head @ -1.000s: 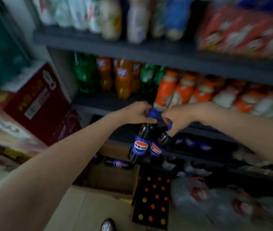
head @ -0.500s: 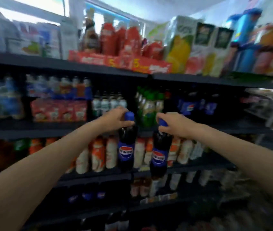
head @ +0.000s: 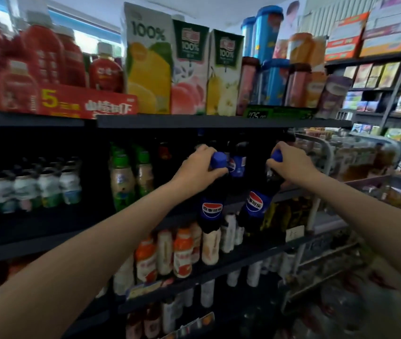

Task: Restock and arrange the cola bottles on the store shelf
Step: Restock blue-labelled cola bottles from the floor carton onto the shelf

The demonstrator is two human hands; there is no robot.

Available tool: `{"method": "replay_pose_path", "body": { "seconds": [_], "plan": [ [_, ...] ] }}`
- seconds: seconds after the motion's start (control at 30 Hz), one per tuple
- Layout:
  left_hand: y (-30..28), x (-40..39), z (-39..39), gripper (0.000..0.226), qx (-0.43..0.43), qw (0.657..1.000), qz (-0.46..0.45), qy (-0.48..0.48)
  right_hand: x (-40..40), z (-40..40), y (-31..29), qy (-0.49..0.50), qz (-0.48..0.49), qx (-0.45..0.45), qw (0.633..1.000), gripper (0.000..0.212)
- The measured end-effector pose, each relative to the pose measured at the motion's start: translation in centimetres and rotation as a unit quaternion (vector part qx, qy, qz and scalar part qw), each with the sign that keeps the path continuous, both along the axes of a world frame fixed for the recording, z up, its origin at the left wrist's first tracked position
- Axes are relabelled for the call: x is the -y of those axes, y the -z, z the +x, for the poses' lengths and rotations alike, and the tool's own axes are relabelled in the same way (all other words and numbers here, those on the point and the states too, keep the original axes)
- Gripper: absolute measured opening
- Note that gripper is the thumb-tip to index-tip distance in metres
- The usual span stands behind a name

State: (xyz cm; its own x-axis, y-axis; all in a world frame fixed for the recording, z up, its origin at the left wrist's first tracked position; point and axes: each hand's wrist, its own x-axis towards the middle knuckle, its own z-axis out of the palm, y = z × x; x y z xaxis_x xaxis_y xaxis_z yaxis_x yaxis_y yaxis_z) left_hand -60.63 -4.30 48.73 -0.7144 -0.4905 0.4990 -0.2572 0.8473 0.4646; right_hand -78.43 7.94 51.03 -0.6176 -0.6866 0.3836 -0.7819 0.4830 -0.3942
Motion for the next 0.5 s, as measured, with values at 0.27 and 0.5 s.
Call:
{"method": "replay_pose_path", "body": {
  "seconds": [0.27,0.5],
  "plan": [
    [-0.5,2.5,-10.6,0.033,-0.011,0.999,0.003,-0.045,2.6,-9.3,-0.5,0.004,-0.032,-0.022,0.999,0.03],
    [-0.5,2.1,-16.8,0.041,-0.068,0.982,0.032,-0.173,5.7,-16.9,0.1,-0.05,-0.079,0.036,0.995,0.029]
  ]
}}
